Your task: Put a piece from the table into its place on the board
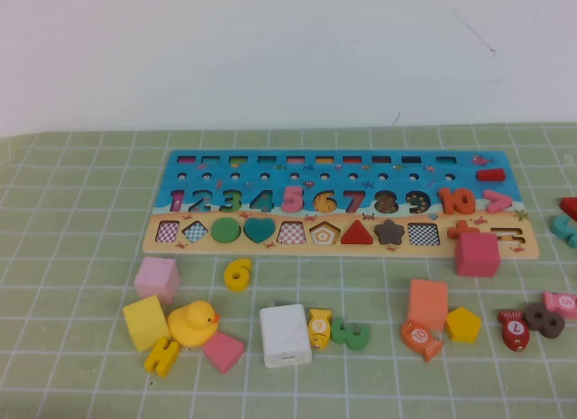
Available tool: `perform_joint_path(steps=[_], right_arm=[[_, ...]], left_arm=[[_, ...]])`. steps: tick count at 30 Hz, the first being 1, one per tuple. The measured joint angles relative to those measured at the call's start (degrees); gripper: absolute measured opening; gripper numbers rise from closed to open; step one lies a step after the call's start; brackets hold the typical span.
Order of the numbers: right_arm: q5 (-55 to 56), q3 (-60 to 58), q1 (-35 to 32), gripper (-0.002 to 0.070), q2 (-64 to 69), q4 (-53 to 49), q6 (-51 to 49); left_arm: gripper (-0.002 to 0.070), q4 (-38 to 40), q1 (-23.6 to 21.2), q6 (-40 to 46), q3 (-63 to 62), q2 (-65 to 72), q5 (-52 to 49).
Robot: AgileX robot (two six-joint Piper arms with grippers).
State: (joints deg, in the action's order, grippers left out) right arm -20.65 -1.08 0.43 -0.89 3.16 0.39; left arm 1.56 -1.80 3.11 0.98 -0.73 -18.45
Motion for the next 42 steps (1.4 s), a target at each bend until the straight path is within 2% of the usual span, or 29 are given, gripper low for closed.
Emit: perform_joint_path(steps=[35,39,42], right_arm=[[0.0,0.0,0.0,-0.0003,0.0,0.0,0.12],[0.0,0.0,0.0,-0.0003,0.0,0.0,0.12],[0.0,0.0,0.0,-0.0003,0.0,0.0,0.12]], left_arm=[[-0.0002,-0.13,0.0,-0.13,0.0,0.0,0.12],[-0.0002,-0.87,0.0,-0.13,0.19,0.0,3.25],[-0.0002,-1.56,0.0,-0.13,0.19,0.0,11.24]])
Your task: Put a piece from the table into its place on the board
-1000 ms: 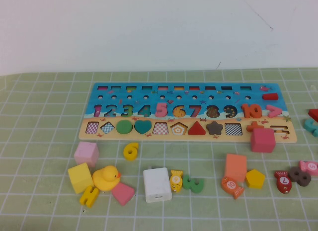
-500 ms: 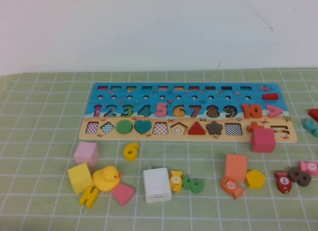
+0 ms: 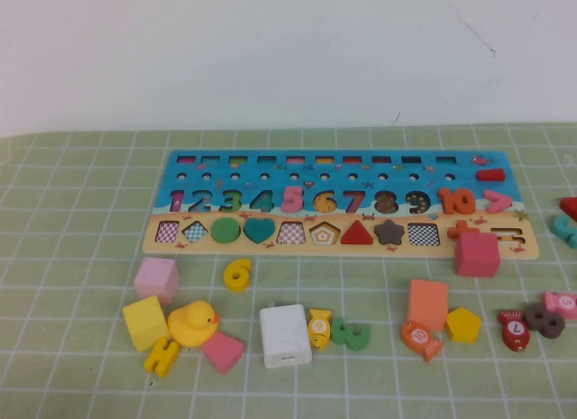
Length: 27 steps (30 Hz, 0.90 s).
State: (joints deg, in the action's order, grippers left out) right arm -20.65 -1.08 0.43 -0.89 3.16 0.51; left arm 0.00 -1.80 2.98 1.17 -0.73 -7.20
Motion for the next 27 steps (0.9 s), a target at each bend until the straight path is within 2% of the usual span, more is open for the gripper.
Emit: perform_joint_path(steps=[9,15,18,20,24,27], right_arm=[[0.0,0.0,0.0,-0.0003,0.0,0.0,0.0],[0.0,0.0,0.0,-0.0003,0.0,0.0,0.0],[0.0,0.0,0.0,-0.0003,0.0,0.0,0.0],[0.0,0.0,0.0,-0.0003,0.0,0.0,0.0],[0.0,0.0,0.0,-0.0003,0.0,0.0,0.0],[0.0,0.0,0.0,-0.0003,0.0,0.0,0.0]], left_arm=[[-0.0002,0.0,0.0,0.0,0.0,0.0,28.83],[-0.0002,0.52,0.0,-0.08,0.0,0.0,36.35],[-0.0002,2.21,0.0,-4.15,0.0,0.0,38.97],[-0.0002,2.5,0.0,-7.4,-1.17,0.0,37.78],[-0.0002,-2.53,0.0,-9.65,-13.49,0.0,24.14],[-0.0002,-3.41,0.0,-9.65,-22.21,1.46,12.65]])
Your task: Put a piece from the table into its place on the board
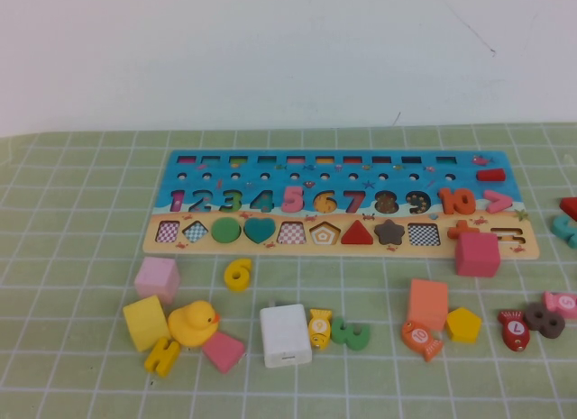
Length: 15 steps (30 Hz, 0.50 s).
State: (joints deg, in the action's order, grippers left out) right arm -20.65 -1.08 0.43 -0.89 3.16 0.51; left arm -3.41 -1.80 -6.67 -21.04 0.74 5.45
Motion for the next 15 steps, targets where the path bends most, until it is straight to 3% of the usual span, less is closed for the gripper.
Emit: perform_joint_path(steps=[9,15], right_arm=[[0.0,0.0,0.0,-0.0003,0.0,0.0,0.0],[0.0,0.0,0.0,-0.0003,0.0,0.0,0.0]], left_arm=[[-0.0002,-0.63,0.0,3.71,-19.87,18.78,-36.75],[-0.0002,-1.36,0.0,3.9,-17.08,27.2,-39.64]])
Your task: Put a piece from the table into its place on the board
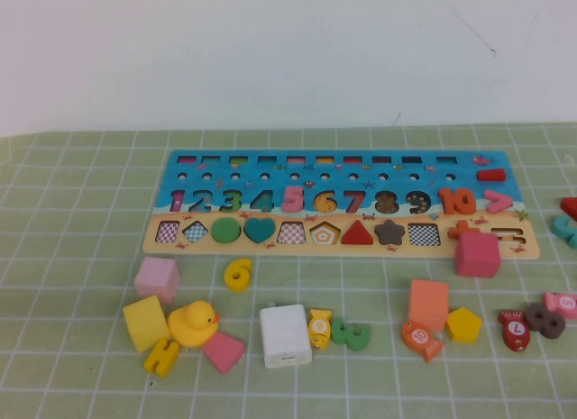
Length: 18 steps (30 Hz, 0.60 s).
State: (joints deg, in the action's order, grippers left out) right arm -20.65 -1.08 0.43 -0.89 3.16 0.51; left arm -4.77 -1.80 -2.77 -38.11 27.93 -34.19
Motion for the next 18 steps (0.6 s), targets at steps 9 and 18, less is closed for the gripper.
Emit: perform_joint_path(steps=[9,18], right_arm=[[0.0,0.0,0.0,-0.0003,0.0,0.0,0.0],[0.0,0.0,0.0,-0.0003,0.0,0.0,0.0]], left_arm=[[-0.0002,20.84,0.0,10.09,0.81,17.5,1.7],[-0.0002,34.01,0.55,23.07,-18.41,39.62,-9.04]])
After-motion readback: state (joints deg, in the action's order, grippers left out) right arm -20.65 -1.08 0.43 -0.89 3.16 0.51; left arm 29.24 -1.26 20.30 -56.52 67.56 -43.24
